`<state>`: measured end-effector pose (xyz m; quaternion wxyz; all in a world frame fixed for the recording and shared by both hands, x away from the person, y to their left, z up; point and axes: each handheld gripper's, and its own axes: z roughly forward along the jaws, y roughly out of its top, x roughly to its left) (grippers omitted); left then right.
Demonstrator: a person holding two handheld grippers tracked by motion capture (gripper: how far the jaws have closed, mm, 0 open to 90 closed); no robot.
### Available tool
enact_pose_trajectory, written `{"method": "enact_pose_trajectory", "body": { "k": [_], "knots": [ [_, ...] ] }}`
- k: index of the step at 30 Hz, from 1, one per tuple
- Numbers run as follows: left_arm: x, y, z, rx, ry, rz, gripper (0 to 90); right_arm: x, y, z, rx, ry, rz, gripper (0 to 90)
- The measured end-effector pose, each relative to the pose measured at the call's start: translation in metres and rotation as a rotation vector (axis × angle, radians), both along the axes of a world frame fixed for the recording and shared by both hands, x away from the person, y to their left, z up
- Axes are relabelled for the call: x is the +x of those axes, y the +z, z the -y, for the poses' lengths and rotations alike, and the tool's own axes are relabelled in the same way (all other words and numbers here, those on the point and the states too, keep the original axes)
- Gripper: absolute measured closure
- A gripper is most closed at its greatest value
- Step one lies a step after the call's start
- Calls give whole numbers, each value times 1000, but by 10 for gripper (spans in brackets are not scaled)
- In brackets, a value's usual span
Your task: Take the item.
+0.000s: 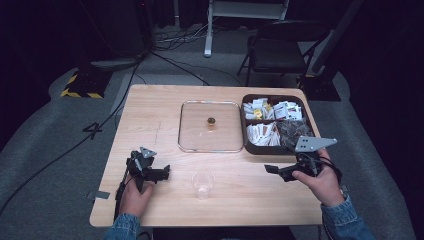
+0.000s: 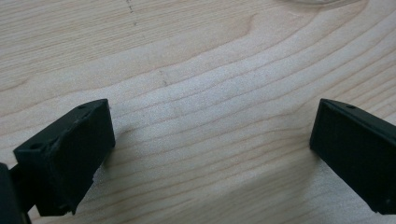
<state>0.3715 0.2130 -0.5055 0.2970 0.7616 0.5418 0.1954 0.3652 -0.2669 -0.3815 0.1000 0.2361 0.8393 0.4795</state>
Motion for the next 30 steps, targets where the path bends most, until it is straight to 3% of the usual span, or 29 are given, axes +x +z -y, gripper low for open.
{"method": "enact_pose_trajectory", "body": {
  "k": [9,14,24,30],
  "knots": [
    [0,0,0,0,-1,0,2,21,9,22,14,-42,18,205],
    [1,0,0,2,-3,1,2,38,14,34,-39,-80,45,201],
    [0,0,0,2,-2,0,3,68,20,51,-19,-148,24,221],
    [0,0,0,1,-1,1,3,88,15,64,-19,-208,2,236]
  ]
}}
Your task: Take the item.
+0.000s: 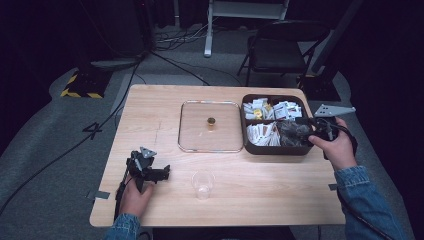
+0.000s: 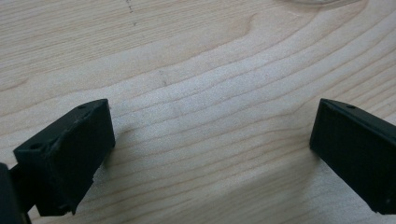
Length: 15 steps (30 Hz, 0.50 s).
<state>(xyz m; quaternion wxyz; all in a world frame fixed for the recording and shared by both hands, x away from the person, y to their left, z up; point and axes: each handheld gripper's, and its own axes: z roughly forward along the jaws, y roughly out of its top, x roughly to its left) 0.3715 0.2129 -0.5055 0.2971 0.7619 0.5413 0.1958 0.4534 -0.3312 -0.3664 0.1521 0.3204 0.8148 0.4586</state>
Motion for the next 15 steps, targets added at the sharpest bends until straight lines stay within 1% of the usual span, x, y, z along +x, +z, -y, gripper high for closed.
{"method": "enact_pose_trajectory", "body": {
  "k": [4,7,9,10,12,15],
  "knots": [
    [0,0,0,0,0,0,2,12,-8,6,-25,-44,-17,233],
    [0,0,0,0,0,0,3,19,-15,8,-53,-69,-16,232],
    [0,0,0,0,0,0,2,23,-21,9,-57,-86,-22,232],
    [0,0,0,0,0,0,3,26,-25,11,-67,-99,-26,232],
    [0,0,0,0,0,0,3,32,-33,13,-78,-118,-42,231],
    [0,0,0,0,0,0,3,38,-45,17,-78,-147,-68,231]
  ]
}}
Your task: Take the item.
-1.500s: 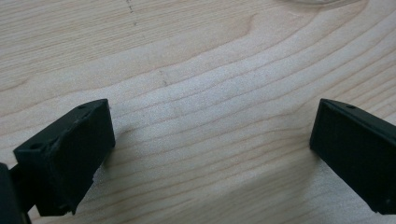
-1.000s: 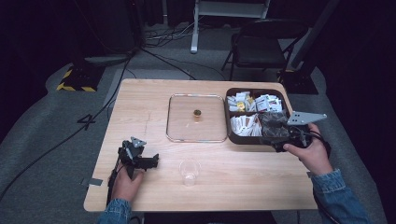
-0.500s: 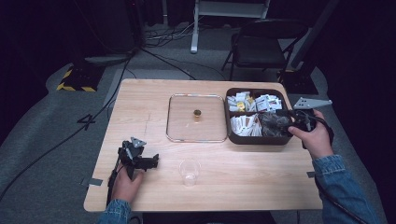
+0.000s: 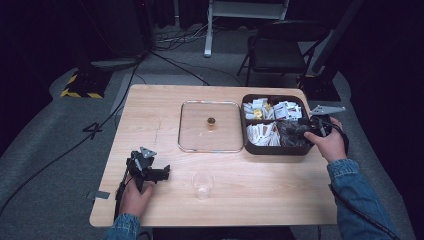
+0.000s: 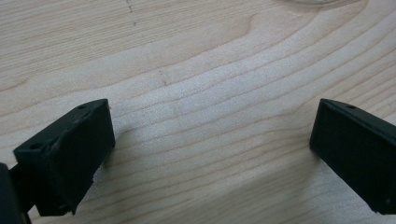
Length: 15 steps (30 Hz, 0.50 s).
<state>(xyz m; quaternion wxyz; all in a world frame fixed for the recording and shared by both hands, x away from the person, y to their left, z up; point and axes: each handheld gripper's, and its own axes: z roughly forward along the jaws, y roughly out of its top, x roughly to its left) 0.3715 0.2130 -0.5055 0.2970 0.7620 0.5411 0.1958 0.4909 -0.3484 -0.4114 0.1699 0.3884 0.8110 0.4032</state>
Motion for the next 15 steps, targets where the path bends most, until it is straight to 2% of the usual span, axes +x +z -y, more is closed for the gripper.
{"method": "enact_pose_trajectory", "body": {
  "k": [3,8,12,15],
  "knots": [
    [0,0,0,0,0,0,2,3,-9,2,-10,-28,-26,234],
    [0,0,0,0,0,0,3,8,-23,2,-19,-43,-59,250],
    [0,0,0,1,1,0,3,11,-31,5,-27,-55,-82,327],
    [0,0,0,0,0,0,3,12,-35,8,-57,-55,-103,470]
  ]
}}
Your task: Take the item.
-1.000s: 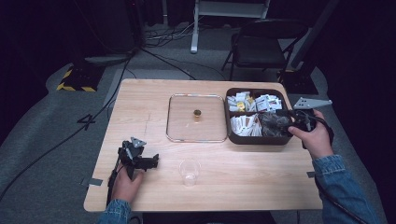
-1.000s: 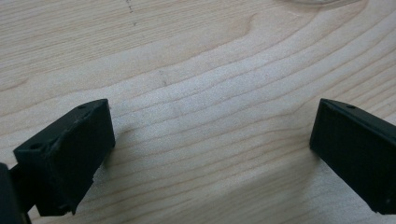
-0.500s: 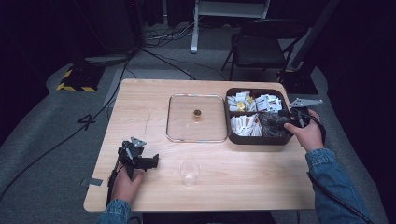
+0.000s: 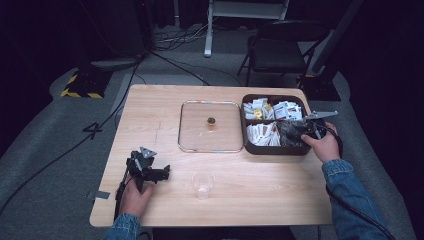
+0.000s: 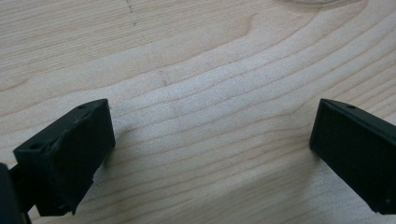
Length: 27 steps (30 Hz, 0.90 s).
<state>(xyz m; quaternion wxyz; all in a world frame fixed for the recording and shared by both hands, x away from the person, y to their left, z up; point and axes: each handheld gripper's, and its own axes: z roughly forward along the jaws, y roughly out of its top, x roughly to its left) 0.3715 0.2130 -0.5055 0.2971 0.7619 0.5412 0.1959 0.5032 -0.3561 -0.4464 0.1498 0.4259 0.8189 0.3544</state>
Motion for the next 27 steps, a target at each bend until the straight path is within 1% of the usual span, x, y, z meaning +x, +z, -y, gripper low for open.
{"method": "enact_pose_trajectory", "body": {
  "k": [1,3,6,8,13,15,19,22,27],
  "knots": [
    [0,0,0,0,0,0,3,0,-1,1,-9,-7,-10,508],
    [0,0,0,0,0,0,3,1,-3,3,-10,-7,-11,580],
    [0,0,0,0,0,0,3,1,-5,5,-15,-7,-15,634],
    [0,0,0,0,0,0,3,1,-5,6,-19,-7,-16,649],
    [0,0,0,0,0,0,3,-2,-3,5,-41,-7,10,690],
    [0,0,0,0,0,0,3,-3,-2,6,-32,-10,18,708],
    [0,0,0,0,0,0,2,-5,1,8,-4,-9,23,716],
    [0,0,0,0,0,0,2,-7,6,10,23,-10,40,718],
    [0,0,0,0,0,0,2,-12,20,14,72,-5,61,720]
  ]
}}
